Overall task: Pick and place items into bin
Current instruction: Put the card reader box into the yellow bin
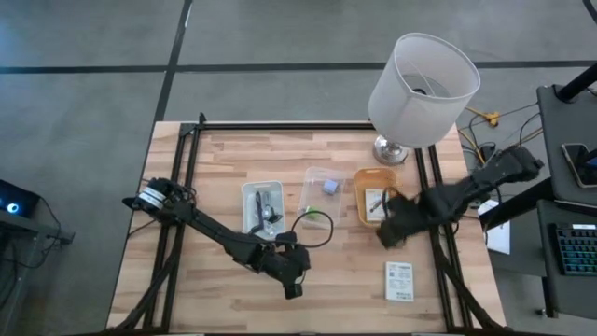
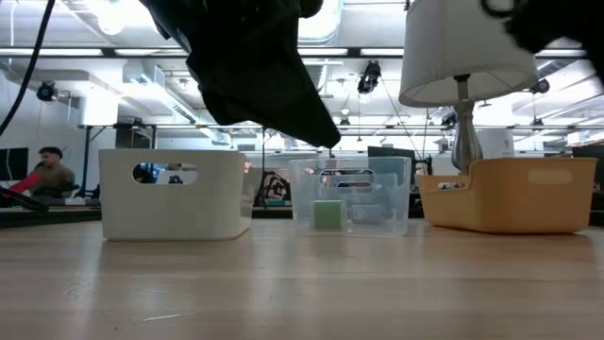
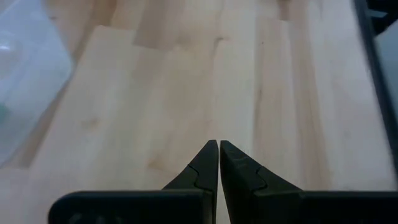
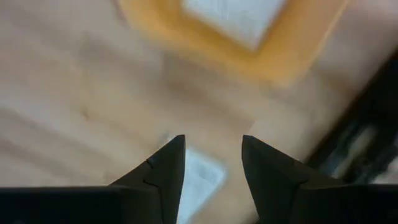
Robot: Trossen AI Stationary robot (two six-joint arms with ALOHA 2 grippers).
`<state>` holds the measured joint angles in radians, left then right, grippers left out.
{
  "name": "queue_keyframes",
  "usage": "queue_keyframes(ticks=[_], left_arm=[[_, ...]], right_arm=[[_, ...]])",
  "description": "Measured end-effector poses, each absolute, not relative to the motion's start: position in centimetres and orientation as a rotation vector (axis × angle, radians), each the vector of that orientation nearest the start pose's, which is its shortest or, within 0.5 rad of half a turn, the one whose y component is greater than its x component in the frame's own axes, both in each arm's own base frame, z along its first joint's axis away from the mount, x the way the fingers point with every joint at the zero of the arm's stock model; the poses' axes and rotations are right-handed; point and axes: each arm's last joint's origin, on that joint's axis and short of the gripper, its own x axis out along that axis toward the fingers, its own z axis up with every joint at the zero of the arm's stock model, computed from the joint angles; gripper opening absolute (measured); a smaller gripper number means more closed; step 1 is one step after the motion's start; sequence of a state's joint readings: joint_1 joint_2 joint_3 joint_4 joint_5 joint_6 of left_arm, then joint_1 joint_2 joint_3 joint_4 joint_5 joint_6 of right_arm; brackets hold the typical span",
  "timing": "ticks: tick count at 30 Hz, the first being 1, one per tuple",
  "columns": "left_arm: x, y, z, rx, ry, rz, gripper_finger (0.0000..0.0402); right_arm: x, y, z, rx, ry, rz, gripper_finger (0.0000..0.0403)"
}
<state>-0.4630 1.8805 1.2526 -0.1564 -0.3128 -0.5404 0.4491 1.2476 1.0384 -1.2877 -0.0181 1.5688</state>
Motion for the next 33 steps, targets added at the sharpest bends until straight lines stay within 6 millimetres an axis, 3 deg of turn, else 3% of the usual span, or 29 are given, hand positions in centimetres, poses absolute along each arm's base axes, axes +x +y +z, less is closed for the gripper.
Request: queue_keyframes(ticks=[3, 7, 12, 17, 23, 33], left_arm=[[36.8, -16.8, 19.4, -0.241, 0.733, -0.004, 0.0], [37.6, -16.1, 19.7, -0.267, 0.691, -0.06, 0.0], [38.3, -15.5, 20.2, -0.321, 0.625, -0.116, 0.0], [38.4, -15.3, 20.2, -0.341, 0.636, -0.161, 0.0], [38.5, -14.9, 20.2, -0.348, 0.643, -0.161, 0.0], [38.5, -14.9, 20.2, -0.351, 0.641, -0.159, 0.0]], right_arm=[[17.4, 12.3, 26.1, 0.994, 1.389, -0.815, 0.0154], [15.9, 16.4, 24.9, 1.091, 1.394, -1.002, 0.0154], [13.7, 19.7, 22.1, 1.031, 1.482, -1.199, 0.0092], [13.7, 20.9, 19.1, 0.98, 1.524, -1.226, 0.0016], [13.7, 20.8, 15.5, 1.026, 1.545, -1.193, 0.0009], [13.5, 20.0, 14.4, 1.041, 1.544, -1.161, 0.0008]])
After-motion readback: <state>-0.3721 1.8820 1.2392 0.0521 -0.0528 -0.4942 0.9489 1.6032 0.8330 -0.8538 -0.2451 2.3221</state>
